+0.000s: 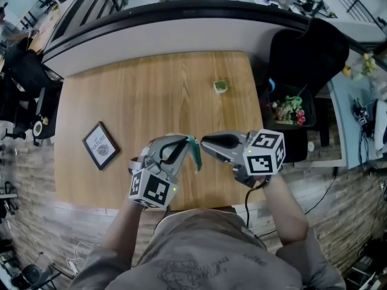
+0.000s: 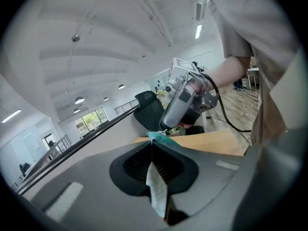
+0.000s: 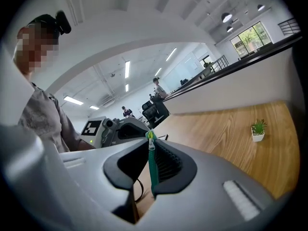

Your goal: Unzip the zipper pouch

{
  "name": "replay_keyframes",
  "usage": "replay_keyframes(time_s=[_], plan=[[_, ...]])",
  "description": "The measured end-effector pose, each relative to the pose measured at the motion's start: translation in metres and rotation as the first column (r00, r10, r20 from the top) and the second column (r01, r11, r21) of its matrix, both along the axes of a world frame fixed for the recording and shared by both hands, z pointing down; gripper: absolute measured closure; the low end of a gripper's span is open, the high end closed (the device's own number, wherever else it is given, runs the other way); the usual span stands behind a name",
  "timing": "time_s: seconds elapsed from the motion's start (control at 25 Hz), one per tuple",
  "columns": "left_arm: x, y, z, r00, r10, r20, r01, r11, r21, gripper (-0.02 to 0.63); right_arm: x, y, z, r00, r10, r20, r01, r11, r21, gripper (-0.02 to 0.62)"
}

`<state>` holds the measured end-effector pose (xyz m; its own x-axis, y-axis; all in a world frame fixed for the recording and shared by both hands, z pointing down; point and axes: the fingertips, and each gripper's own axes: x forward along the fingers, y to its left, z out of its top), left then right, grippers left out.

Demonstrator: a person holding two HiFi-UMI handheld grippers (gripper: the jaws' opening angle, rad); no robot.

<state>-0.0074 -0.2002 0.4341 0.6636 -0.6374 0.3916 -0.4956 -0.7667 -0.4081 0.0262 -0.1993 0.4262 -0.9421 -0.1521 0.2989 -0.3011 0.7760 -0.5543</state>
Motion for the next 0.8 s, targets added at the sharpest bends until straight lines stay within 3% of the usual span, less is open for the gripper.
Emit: replay_keyframes(time_s=[0.28,0.44,0.8], plan=[[-0.011,-0.011,-0.015,0.984,-0.091,-0.154,0.076,0.992,-0.097,0.601,0.005,0.009,0.009,1.000,-0.001,-0.002,0.001,0.999,-0.033,0.546],[-0.026,-0.019,-0.021,0.960,-0.163,-0.227,0.132,0.980,-0.148,0.601,0.009,0.019,0.019,1.000,0.001,-0.023,-0.002,0.998,-0.056,0.546],[-0.074,-0.037,-0.030,0.907,-0.294,-0.302,0.240,0.949,-0.203,0.600,0.023,0.043,0.045,0.996,-0.006,-0.086,-0.002,0.995,-0.095,0.546]])
